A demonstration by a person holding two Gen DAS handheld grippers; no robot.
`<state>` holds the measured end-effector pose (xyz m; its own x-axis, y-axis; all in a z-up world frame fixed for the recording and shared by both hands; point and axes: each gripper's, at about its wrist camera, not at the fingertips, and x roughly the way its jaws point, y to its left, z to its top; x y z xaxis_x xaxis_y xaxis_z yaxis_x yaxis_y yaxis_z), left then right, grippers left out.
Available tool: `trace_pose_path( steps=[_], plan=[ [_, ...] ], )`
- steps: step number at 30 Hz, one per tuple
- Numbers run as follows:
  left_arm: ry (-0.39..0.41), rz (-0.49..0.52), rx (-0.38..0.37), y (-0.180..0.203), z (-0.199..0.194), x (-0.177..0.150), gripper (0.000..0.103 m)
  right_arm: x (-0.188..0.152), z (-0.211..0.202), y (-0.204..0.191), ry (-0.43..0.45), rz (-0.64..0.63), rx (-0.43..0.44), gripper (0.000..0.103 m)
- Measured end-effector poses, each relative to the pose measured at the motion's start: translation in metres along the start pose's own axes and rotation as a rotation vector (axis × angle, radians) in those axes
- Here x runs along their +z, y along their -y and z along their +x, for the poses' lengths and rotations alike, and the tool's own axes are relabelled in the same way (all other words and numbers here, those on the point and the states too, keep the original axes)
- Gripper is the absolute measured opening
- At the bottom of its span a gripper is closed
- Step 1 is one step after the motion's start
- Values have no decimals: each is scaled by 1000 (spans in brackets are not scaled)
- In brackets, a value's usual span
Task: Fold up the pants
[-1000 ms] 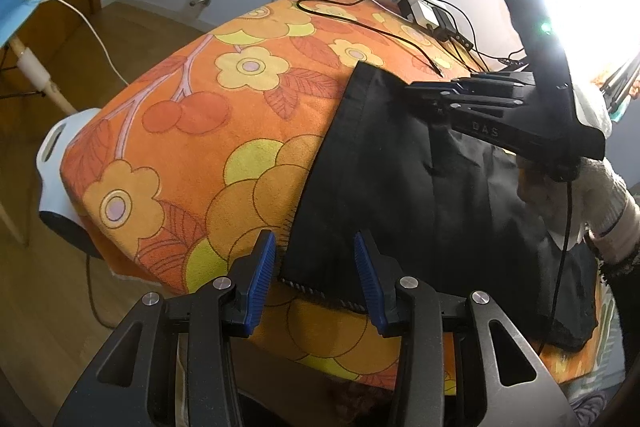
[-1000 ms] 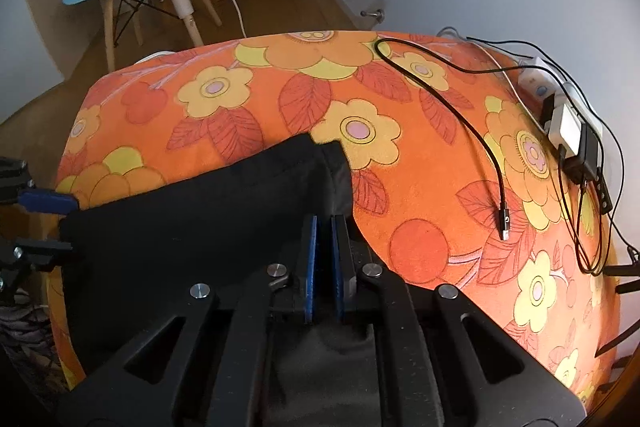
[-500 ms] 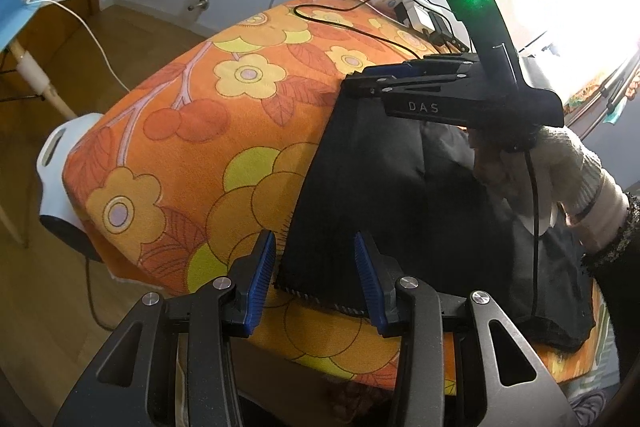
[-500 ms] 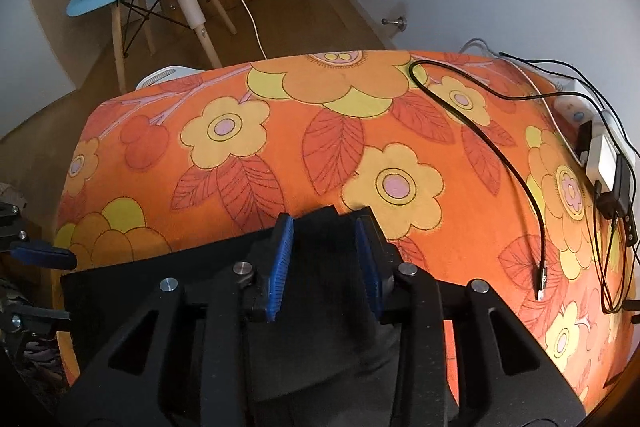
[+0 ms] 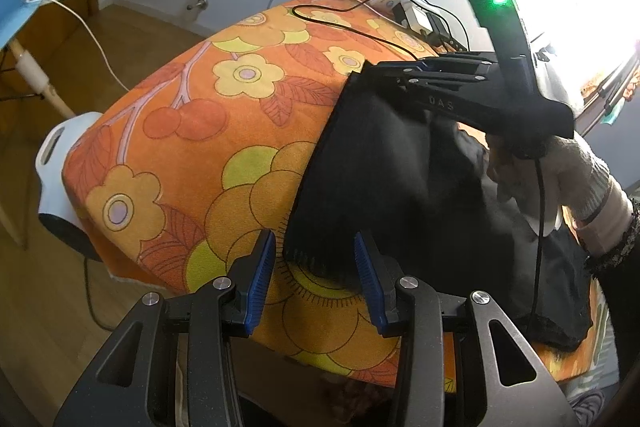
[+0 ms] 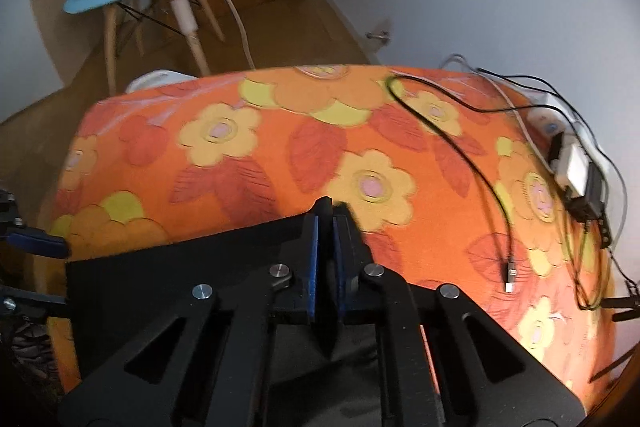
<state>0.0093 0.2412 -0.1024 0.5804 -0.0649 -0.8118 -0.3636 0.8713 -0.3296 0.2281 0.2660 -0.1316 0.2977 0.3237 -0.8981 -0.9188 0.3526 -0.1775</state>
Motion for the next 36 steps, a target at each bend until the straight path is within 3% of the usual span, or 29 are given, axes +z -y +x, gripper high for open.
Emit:
trace_pose_path(
  steps=[4, 8, 12, 20, 22, 25, 33, 34, 36],
  plan=[
    [-14, 11, 8, 2, 5, 0, 40, -1, 10, 9, -24, 43, 25, 9],
    [-6, -3, -5, -2, 1, 2, 40, 0, -2, 13, 21, 95, 2, 37],
    [37, -52, 0, -18, -12, 11, 40, -8, -36, 6, 71, 118, 44, 37],
    [23, -163, -47, -40, -13, 12, 39, -54, -83, -69, 33, 11, 231, 37],
    [1, -182, -70, -41, -8, 10, 39, -65, -85, -95, 8, -51, 239, 39],
    [-10, -192, -87, -39, -7, 8, 39, -76, -82, -118, -13, -105, 224, 50],
    [-19, -218, -114, -39, -5, 10, 39, -89, -66, -121, -54, -90, 182, 50],
    [-21, -219, -118, -38, -5, 10, 39, -88, -64, -118, -58, -76, 180, 48],
    [-25, -222, -126, -37, -4, 10, 39, -87, -63, -114, -52, -61, 166, 34]
  ],
)
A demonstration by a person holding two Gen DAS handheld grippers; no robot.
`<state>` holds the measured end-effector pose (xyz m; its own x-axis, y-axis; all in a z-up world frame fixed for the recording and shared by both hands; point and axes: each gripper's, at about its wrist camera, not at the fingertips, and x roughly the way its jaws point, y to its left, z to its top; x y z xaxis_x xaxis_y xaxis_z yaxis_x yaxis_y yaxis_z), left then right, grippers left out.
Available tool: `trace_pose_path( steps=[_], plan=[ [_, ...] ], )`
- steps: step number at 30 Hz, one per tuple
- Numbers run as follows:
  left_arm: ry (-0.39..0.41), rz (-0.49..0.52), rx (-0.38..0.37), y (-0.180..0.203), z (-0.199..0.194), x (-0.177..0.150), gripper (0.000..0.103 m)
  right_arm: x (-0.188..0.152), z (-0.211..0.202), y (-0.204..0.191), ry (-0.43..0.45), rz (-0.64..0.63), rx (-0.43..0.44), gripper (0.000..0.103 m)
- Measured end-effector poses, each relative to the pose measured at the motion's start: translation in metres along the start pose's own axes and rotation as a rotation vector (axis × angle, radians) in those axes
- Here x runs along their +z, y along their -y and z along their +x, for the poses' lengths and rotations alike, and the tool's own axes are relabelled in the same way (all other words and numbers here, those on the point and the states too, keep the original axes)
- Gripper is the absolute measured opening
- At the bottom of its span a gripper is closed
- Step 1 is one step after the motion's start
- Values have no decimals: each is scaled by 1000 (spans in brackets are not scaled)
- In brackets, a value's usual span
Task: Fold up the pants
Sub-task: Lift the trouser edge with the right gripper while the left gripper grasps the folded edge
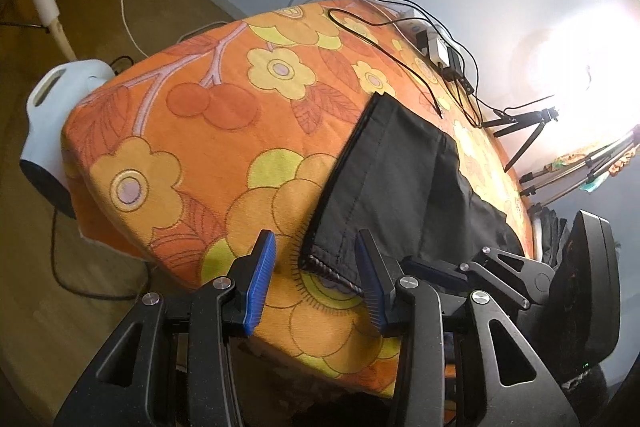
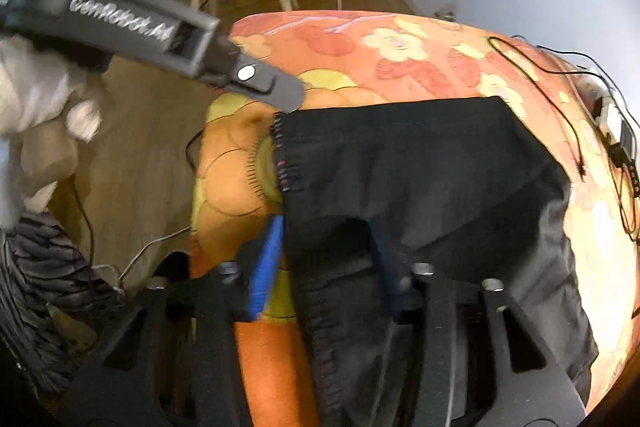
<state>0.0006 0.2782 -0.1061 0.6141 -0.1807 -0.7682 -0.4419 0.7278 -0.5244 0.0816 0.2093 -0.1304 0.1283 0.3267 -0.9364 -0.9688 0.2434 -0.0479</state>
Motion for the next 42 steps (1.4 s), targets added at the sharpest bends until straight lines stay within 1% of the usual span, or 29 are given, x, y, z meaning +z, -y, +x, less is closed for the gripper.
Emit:
trace_pose_path(
  steps=[1, 3, 5, 7, 9, 10, 11, 12, 18, 20, 22, 24, 26, 27, 30, 33, 35, 38, 40, 41, 42],
  plan=[
    [-2, 0, -2, 2, 1, 0, 39, 0, 0, 1, 2, 5, -4, 28],
    [-6, -3, -6, 3, 3, 0, 39, -1, -1, 6, 6, 31, -11, 13],
    [-17, -14, -15, 5, 5, 0, 39, -2, -3, 13, 16, 83, 6, 11],
    [-26, -27, -33, 7, 8, 0, 39, -4, -3, 21, 30, 142, 40, 10],
    [-31, -31, -43, 10, 10, 0, 39, -6, -4, 24, 42, 169, 57, 10],
    [-35, -31, -45, 13, 12, 0, 42, -7, -4, 27, 49, 190, 66, 10],
    [-38, -32, -41, 16, 14, 1, 49, -8, -4, 28, 53, 209, 74, 10],
    [-39, -36, -37, 17, 16, 1, 50, -9, -4, 31, 57, 235, 86, 9],
    [-43, -47, -31, 23, 21, 1, 50, -18, -9, 45, 87, 352, 124, 9],
    [-44, -57, -27, 23, 23, 2, 51, -23, -9, 56, 98, 417, 163, 8],
    [-51, -74, -33, 22, 27, 3, 51, -27, -10, 62, 110, 449, 192, 8],
    [-45, -77, -38, 24, 29, 5, 51, -29, -11, 61, 118, 447, 197, 8],
    [-57, -103, -71, 25, 33, 7, 51, -29, -11, 58, 123, 437, 206, 8],
    [-54, -116, -76, 26, 33, 7, 51, -29, -10, 57, 121, 429, 206, 8],
    [-65, -166, -135, 27, 35, 8, 51, -29, -9, 53, 112, 412, 199, 8],
    [-50, -147, -124, 31, 33, 9, 51, -29, -10, 53, 114, 403, 202, 8],
    [-36, -176, -141, 27, 30, 10, 51, -30, -11, 52, 116, 394, 208, 8],
    [-52, -183, -127, 24, 35, 10, 51, -31, -11, 50, 117, 384, 218, 8],
    [-52, -167, -118, 25, 39, 8, 51, -32, -10, 51, 118, 389, 224, 8],
    [-49, -154, -111, 27, 40, 8, 48, -32, -10, 52, 119, 390, 225, 8],
    [-47, -141, -107, 28, 40, 9, 48, -32, -10, 52, 118, 390, 224, 8]
  ],
)
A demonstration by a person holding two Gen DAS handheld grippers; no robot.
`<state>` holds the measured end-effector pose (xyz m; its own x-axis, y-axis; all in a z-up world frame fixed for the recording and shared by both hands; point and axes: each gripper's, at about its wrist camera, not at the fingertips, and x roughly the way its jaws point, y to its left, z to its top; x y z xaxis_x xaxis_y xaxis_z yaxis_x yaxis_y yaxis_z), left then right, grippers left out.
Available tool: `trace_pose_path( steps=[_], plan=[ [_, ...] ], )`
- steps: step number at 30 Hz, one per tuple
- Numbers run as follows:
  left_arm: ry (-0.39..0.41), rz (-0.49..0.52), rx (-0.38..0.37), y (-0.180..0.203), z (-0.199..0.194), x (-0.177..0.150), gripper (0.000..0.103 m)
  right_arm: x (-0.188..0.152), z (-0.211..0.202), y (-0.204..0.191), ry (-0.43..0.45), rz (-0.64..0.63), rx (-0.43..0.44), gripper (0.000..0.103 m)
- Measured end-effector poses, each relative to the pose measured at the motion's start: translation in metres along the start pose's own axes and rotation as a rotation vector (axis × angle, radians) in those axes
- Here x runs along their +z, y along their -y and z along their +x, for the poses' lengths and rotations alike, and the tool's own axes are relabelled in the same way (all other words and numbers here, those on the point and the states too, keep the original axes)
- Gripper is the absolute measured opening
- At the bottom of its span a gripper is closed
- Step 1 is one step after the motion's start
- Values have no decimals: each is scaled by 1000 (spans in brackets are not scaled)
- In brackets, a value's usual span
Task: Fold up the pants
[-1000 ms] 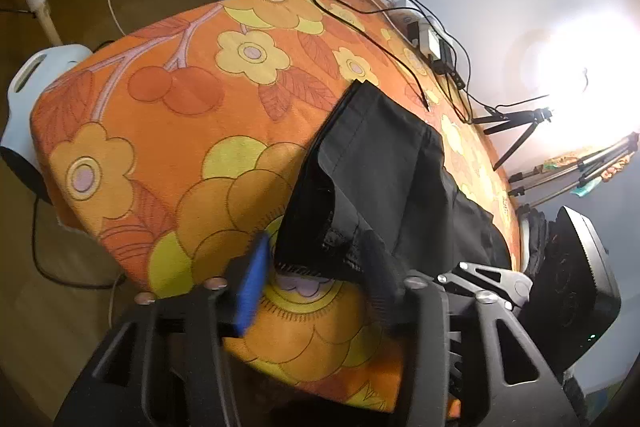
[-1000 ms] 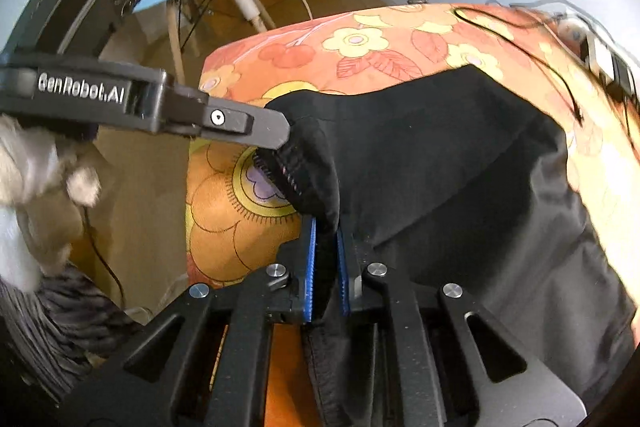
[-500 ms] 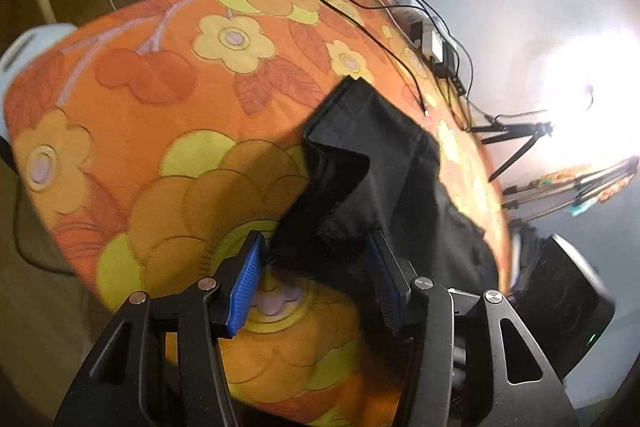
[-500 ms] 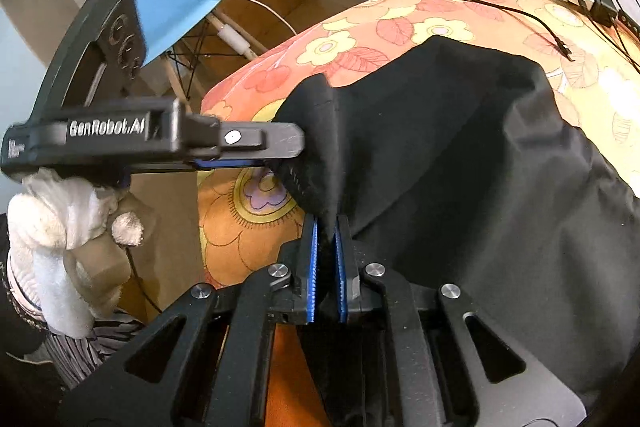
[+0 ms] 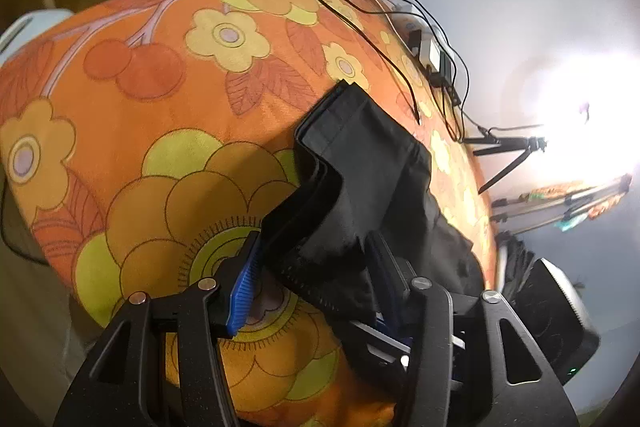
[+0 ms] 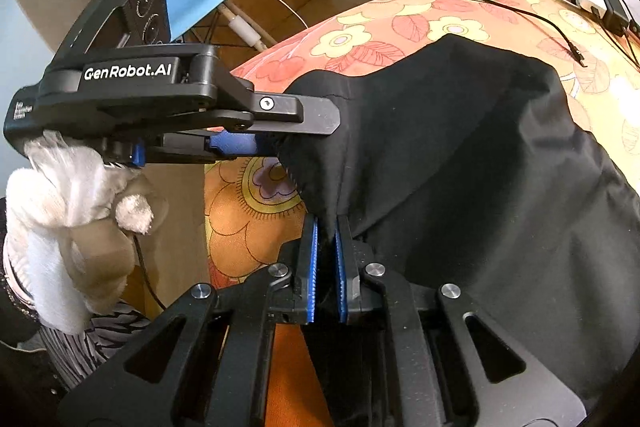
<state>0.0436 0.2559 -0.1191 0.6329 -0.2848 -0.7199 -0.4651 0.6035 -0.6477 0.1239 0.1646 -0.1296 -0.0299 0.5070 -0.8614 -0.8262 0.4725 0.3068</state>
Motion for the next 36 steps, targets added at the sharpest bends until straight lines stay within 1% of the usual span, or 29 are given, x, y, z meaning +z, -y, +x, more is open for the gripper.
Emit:
trace_pose_path(
  steps=[1, 2, 6, 7, 8, 9, 10, 11, 12, 13, 15, 17, 19, 20, 22, 24, 25, 27, 28, 30, 33, 34, 36],
  plan=[
    [2, 3, 2, 0, 0, 0, 42, 0, 0, -1, 0, -3, -4, 8],
    [6, 5, 0, 0, 1, 0, 34, 0, 0, -1, 0, -5, -7, 8],
    [29, 19, -5, -1, 0, 0, 30, -1, -1, -3, 0, -7, -18, 9],
    [35, 27, -4, -1, -1, -1, 29, -1, -4, -2, 1, -6, -19, 10],
    [44, 42, 1, 1, -2, -2, 28, -1, -7, -1, 4, -5, -16, 15],
    [51, 53, 5, 2, -3, -3, 28, -3, -13, 0, 14, -4, -9, 22],
    [59, 65, 5, 3, -5, -4, 22, -5, -24, 3, 36, 1, -3, 26],
    [63, 72, 4, 3, -5, -4, 20, -6, -32, 7, 51, 9, -7, 38],
    [69, 79, 2, 4, -6, -5, 20, -6, -43, 12, 74, 27, -10, 47],
    [77, 89, -1, 6, -8, -5, 18, -6, -51, 17, 89, 40, -11, 50],
    [88, 110, -9, 12, -11, -7, 11, 1, -69, 28, 127, 83, -22, 53],
    [105, 154, -20, 22, -15, -10, 10, 18, -80, 38, 143, 140, -46, 54],
    [114, 199, -27, 32, -16, -14, 9, 41, -80, 40, 128, 176, -61, 59],
    [115, 209, -28, 34, -16, -15, 9, 56, -72, 39, 95, 185, -60, 63],
    [108, 216, -38, 36, -14, -16, 9, 78, -56, 37, 46, 196, -71, 63],
    [104, 219, -31, 35, -12, -16, 9, 97, -34, 35, -26, 212, -61, 63],
    [99, 214, -32, 33, -11, -16, 9, 104, -20, 34, -62, 223, -53, 63],
    [95, 207, -35, 31, -9, -15, 8, 116, 7, 29, -124, 232, -67, 63],
    [95, 211, -34, 31, -10, -16, 8, 118, 15, 28, -145, 221, -82, 63],
    [98, 229, -34, 33, -11, -17, 8, 124, 39, 20, -207, 170, -160, 63],
    [101, 252, -33, 37, -13, -18, 8, 123, 57, 20, -263, 166, -228, 61],
    [100, 256, -34, 37, -12, -18, 8, 123, 59, 21, -279, 170, -236, 54],
    [97, 262, -37, 38, -13, -18, 8, 120, 61, 22, -298, 166, -254, 33]
  ],
)
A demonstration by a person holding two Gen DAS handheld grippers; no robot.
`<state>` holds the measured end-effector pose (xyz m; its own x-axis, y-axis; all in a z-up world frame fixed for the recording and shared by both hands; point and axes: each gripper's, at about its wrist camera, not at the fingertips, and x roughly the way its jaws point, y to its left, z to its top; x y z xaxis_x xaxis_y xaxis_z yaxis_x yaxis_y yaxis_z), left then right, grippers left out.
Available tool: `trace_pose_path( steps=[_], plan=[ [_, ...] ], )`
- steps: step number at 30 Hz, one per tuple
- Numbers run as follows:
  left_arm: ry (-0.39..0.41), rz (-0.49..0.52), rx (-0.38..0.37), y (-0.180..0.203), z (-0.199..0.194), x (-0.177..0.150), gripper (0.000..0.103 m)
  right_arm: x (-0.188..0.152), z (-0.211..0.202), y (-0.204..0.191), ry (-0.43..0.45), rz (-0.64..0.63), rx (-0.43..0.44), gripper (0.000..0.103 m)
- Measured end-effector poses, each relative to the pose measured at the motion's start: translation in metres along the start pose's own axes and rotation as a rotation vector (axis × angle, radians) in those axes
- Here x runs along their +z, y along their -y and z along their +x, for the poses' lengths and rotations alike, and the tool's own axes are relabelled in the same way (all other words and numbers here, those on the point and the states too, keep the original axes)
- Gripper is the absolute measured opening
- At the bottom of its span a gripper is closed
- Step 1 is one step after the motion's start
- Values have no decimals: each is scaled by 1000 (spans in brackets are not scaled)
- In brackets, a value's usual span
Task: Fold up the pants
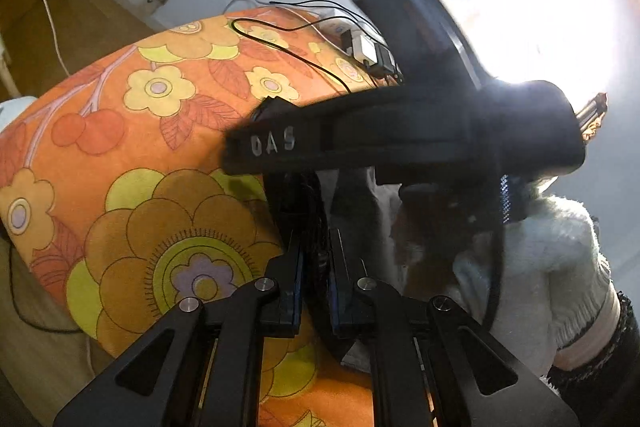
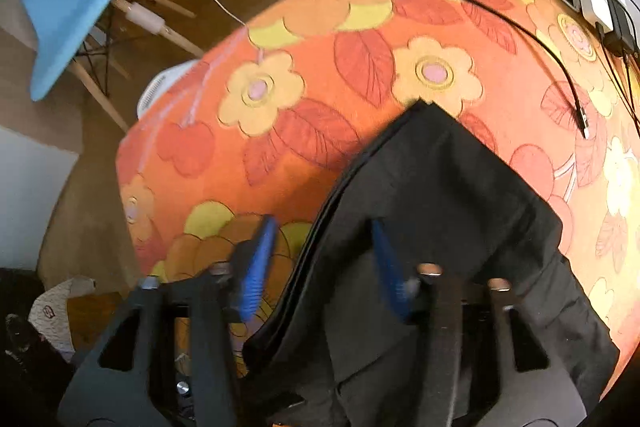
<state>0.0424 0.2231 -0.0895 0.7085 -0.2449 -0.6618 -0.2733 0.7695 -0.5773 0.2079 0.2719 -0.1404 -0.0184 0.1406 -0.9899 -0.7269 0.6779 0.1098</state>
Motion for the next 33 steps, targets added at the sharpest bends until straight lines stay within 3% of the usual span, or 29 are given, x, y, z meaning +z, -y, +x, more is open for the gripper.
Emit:
trace_pose_path(
  steps=[3, 6, 18, 33],
  plan=[
    [1, 8, -8, 3, -2, 0, 8, -3, -6, 5, 8, 13, -6, 13],
    [18, 23, -23, 10, -9, 1, 8, -5, -25, 16, 49, 62, 20, 7],
    [93, 142, -133, 79, -46, 1, 8, -33, -130, 43, 260, 154, 46, 5],
    [61, 321, -321, 198, -47, -42, 8, -149, -246, 111, 457, 292, -48, 4]
  ],
)
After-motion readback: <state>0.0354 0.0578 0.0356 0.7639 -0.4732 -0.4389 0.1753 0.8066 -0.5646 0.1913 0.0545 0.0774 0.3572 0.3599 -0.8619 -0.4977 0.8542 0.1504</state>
